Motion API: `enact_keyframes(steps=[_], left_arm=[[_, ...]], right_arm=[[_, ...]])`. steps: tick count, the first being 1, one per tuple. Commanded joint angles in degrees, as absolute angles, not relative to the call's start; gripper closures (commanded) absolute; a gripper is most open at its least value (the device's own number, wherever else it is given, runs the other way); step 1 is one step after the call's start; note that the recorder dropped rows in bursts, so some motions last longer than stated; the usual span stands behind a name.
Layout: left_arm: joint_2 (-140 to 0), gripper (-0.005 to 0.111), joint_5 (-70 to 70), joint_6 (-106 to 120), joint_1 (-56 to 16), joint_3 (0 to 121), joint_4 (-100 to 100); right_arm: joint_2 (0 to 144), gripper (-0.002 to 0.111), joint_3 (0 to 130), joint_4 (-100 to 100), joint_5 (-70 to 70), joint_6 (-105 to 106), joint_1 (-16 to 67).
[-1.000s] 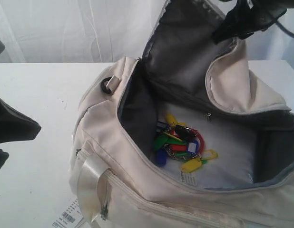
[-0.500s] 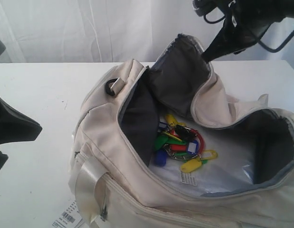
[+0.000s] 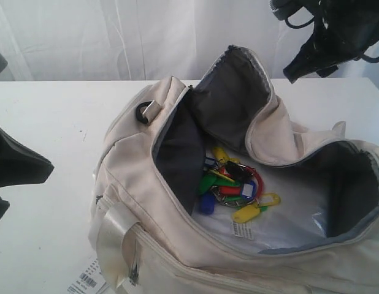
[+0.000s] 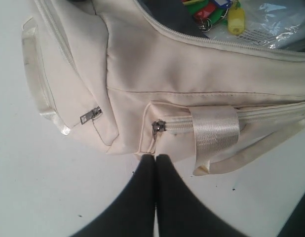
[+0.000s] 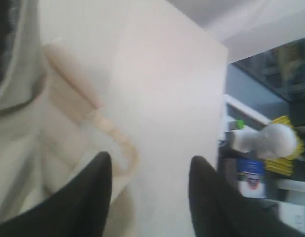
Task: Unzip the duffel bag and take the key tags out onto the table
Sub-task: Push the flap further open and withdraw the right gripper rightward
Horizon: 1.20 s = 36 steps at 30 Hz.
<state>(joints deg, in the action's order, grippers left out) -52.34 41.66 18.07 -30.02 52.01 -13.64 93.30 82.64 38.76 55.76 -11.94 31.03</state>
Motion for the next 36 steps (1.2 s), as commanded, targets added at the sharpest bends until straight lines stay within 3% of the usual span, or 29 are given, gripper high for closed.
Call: enact_keyframes(steps=[1,4,18,36], left_arm=[[-51.92,0.107,42.54,18.18,-29.91,51.78,-14.54],[-51.92,0.107,42.54,18.18,-29.91,51.78,-14.64],[-51.92,0.107,42.0,18.82,-29.91,51.74,-15.85],[-51.92,0.107,42.22,19.37,-29.91,51.74,-16.08]], right_arm=[[88.48,0.087,82.7,9.98,59.86,1.68,30.91],[87.44,0.108,82.6,-11.58,65.45,16.91,30.91],[94.42,0.108,73.88,-17.47,65.28,23.02,35.85],[98.81,0.108,71.89,38.27,55.39,-14.3,37.97]])
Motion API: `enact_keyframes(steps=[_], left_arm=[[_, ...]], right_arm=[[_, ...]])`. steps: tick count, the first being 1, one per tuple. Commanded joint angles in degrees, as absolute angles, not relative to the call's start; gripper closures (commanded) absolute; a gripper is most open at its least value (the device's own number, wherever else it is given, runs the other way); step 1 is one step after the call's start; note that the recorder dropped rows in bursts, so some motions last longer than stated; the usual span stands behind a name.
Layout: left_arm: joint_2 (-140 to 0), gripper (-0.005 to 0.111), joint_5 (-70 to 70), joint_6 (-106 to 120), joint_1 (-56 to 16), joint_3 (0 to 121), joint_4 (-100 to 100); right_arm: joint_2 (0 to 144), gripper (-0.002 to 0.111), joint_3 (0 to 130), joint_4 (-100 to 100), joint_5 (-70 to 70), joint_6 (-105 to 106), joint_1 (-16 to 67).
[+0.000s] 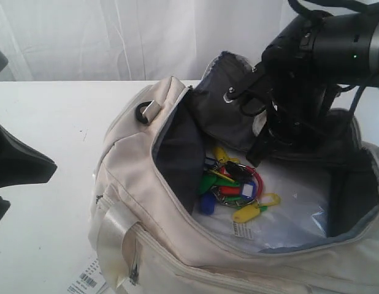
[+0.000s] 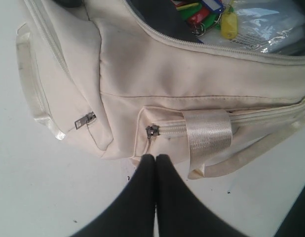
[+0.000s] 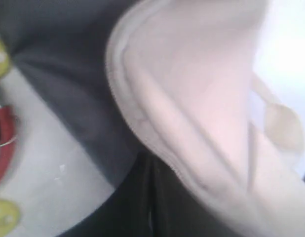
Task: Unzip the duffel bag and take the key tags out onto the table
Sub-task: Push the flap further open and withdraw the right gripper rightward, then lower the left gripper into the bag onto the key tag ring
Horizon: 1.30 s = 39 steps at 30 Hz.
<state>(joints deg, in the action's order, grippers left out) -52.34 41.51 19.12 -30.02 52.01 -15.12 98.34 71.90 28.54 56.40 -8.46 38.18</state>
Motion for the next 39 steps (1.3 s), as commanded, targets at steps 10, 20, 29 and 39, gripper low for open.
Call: enact_keyframes(steps=[10,20,29,39], left_arm=[[-51.92,0.107,42.88,19.43,-29.91,51.74,-16.25],[-51.92,0.107,42.98,19.52,-29.91,51.74,-16.25],[-51.92,0.107,42.88,19.88,-29.91,51.74,-16.25],[-52.06,0.107,35.95,23.13,-29.91,48.58,-16.79]], right_arm=[[99.66,0.108,71.89,49.68,49.04,-29.4,32.16],[99.26,0.108,72.0,47.62,58.25,-35.78,22.76],[86.68,0.108,71.89,21.79,51.94,-19.3,24.65],[73.53,0.108,65.13,4.04,55.04,-4.3,25.3]])
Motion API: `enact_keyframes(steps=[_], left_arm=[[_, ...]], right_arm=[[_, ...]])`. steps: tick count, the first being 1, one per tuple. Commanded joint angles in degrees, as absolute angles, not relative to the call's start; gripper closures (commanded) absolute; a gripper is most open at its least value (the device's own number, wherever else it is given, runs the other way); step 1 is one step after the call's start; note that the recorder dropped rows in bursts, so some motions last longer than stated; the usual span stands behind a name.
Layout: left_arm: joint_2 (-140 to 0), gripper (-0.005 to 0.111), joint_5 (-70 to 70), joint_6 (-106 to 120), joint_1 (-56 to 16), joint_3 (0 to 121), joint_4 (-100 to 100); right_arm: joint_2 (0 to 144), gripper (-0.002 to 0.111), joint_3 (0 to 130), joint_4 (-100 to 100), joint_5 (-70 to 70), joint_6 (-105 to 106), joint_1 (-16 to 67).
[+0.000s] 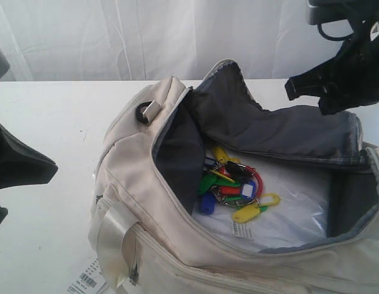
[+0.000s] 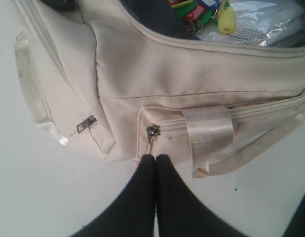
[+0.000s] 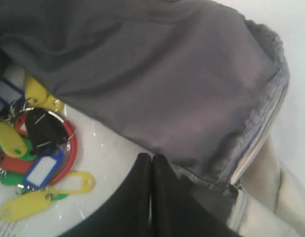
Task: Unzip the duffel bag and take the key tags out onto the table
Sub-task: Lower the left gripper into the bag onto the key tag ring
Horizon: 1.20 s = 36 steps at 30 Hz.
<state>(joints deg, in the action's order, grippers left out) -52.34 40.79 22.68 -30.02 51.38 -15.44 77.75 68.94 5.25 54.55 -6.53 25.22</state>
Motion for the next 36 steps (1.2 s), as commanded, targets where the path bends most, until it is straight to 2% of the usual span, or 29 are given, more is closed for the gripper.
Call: enact_keyframes(steps=[1,5,11,17,22,28,34,36], left_arm=[[-52.16,0.107,34.64,21.72,-29.91,48.01,-17.69],[-55.7,0.107,37.26,20.52,-29.91,50.56,-22.46],[-66.09,0.107,42.35,23.33,-30.89,64.16,-29.53],[-80.46,0.107,43.06,21.52,-38.78,78.7,-27.66],[-93.5,0.107,43.06,9.93,-45.12,89.74,-15.81],[-108.34,0.107,43.08,-4.3,-48.01,102.72,-11.01],[-115.57,0.107,39.86,-7.51,-48.99,104.13,-22.13],[-116.43,0.099,39.23,-7.51,-50.0,104.13,-22.47]], right_arm=[[72.02,0.108,63.91,4.04,54.75,-4.3,25.3],[66.62,0.108,60.2,4.52,50.6,-4.3,25.3],[61.47,0.108,58.42,6.55,50.97,-7.0,25.3],[58.29,0.108,57.28,15.09,54.48,-13.97,25.3],[57.02,0.108,57.05,17.11,60.13,-13.97,25.3],[52.28,0.108,54.57,23.62,59.07,-21.2,25.3],[48.69,0.108,54.47,24.28,57.89,-22.1,25.3],[48.69,0.108,54.47,24.28,57.89,-22.3,25.3]])
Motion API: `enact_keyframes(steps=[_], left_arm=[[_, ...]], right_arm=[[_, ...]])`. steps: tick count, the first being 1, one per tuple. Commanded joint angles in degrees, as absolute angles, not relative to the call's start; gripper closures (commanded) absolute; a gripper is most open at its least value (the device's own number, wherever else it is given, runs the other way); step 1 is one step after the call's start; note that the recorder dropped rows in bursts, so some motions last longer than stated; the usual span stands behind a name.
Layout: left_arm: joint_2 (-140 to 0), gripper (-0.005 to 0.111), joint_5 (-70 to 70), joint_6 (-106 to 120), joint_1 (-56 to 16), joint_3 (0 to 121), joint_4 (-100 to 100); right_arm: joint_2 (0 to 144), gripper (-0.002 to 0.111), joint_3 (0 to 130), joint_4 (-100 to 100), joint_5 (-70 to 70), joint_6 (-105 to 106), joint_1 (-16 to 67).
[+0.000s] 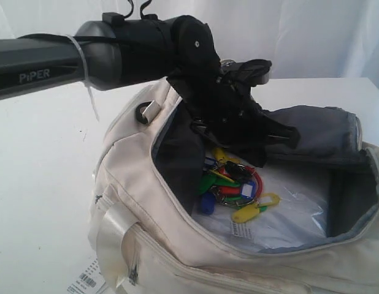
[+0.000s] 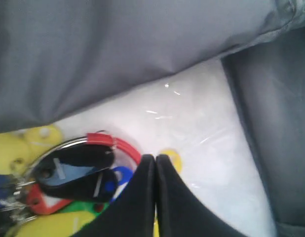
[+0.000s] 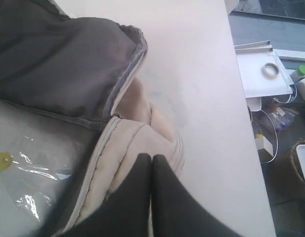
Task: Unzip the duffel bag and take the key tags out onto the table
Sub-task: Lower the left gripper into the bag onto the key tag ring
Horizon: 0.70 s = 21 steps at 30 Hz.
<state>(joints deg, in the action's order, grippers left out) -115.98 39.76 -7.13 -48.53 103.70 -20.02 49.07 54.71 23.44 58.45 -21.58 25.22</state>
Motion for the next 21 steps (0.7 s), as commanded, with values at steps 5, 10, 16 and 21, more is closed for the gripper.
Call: enact_keyframes(steps=[5,10,16,21], left_arm=[[-118.95,0.054,40.51,-7.29,-50.92,104.03,-21.91],[-119.37,0.048,41.86,-9.11,-50.68,104.03,-18.55],[-119.63,0.048,40.31,-9.27,-50.68,104.03,-17.08],[-121.31,0.048,38.18,-9.27,-50.68,104.03,-18.13]], right_arm=[[48.69,0.108,53.58,24.17,57.46,-22.3,25.3],[48.69,0.108,53.13,24.17,56.46,-22.3,25.3],[48.69,0.108,53.13,24.06,56.22,-22.3,25.3],[48.69,0.108,53.13,24.06,56.1,-22.3,25.3]])
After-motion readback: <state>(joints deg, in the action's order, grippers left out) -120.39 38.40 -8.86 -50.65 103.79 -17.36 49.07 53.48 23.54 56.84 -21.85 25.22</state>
